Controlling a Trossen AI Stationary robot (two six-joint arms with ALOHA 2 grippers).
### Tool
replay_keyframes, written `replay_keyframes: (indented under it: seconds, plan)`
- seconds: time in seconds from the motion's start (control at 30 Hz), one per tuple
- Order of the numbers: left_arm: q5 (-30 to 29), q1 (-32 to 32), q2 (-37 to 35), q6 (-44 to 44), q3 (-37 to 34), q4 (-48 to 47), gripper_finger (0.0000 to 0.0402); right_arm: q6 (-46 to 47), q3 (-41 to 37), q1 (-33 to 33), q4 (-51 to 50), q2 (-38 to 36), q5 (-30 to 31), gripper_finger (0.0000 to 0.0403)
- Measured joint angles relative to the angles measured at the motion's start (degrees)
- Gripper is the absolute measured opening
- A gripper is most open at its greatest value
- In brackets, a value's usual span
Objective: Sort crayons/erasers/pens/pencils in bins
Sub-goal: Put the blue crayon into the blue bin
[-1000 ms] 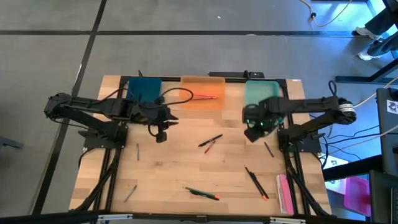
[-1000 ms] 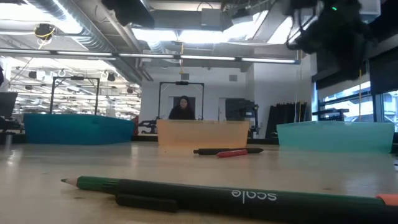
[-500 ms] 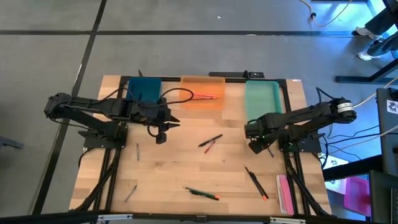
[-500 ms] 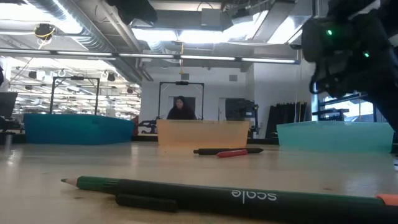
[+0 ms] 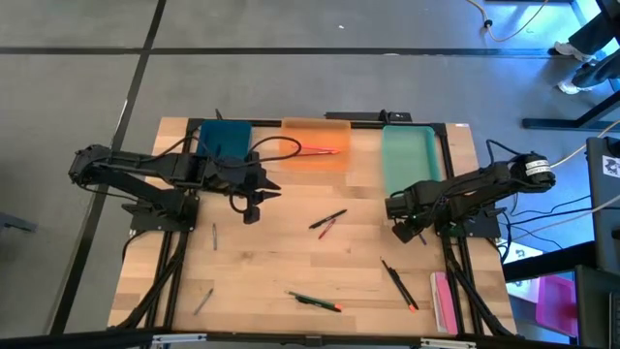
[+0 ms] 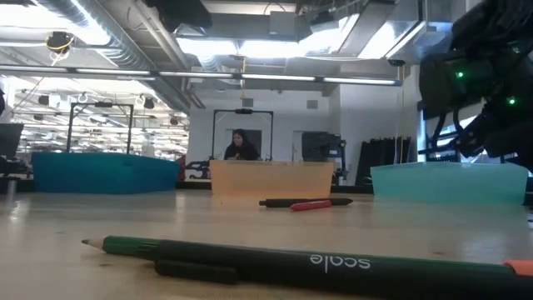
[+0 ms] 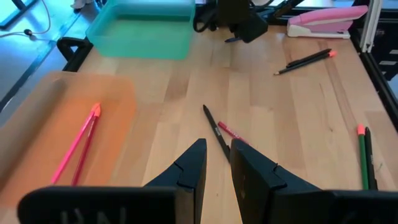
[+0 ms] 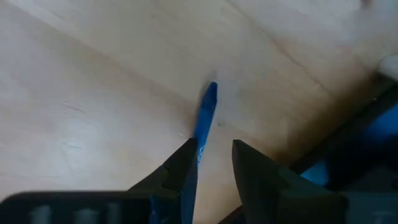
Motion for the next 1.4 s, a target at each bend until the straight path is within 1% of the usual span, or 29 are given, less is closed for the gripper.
replay_keyframes:
  seconds: [0.2,0.53,0.8,1.0,1.17,1.4]
  plan:
    - [-0.01,0.0,0.0,-0.02,0.0,0.24,0.0065,-0.6,-0.92,0.0,2.78,0.0,-1.34,0.0105]
    - [-0.04,0.0,0.0,-0.17,0.0,0.26,0.0065,-1.49,-0.94,0.0,5.11,0.0,-1.35,0.0105]
    - [-0.07,0.0,0.0,-0.06,0.0,0.26,0.0065,-4.22,-1.03,-0.01,10.44,0.03,-1.51,0.0105]
    - [-0.09,0.0,0.0,-0.02,0.0,0.24,0.0065,-4.68,-0.75,-0.02,10.45,2.01,-1.57,0.0105]
    - [-0.11,0.0,0.0,-0.02,0.0,0.24,0.0065,-5.86,-0.66,-0.04,10.25,3.53,-1.67,0.0092]
    - [-0.21,0.0,0.0,0.0,0.0,0.24,0.0065,-5.61,-0.66,-0.04,10.48,3.67,-1.57,0.0079]
